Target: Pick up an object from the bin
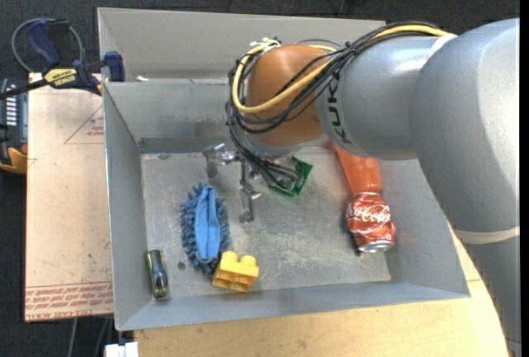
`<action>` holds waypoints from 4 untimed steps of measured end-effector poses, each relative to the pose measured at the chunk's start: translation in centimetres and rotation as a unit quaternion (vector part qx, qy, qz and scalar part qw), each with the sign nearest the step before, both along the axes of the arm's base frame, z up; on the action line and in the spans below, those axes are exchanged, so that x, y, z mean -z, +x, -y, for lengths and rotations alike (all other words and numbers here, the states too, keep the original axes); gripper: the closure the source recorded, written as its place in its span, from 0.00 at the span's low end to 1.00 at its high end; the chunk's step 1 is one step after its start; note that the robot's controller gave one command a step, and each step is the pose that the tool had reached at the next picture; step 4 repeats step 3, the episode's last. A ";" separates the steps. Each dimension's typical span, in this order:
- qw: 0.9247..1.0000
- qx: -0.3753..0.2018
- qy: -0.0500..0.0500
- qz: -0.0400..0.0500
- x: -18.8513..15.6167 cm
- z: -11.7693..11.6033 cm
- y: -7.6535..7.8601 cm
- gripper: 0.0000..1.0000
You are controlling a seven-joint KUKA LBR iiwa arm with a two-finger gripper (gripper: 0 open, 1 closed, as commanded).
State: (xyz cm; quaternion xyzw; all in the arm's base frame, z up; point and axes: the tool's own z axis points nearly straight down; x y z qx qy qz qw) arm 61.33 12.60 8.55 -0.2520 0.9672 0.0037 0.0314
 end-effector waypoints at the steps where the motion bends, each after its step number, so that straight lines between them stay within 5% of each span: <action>1: 0.991 -0.130 -0.006 0.005 -2.8 -2.1 -1.5 1.00; 4: 0.990 -0.138 -0.006 0.005 -2.5 -2.1 -1.4 1.00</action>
Offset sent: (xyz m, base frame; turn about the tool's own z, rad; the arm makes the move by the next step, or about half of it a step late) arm 0.0000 0.0000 0.0000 0.0000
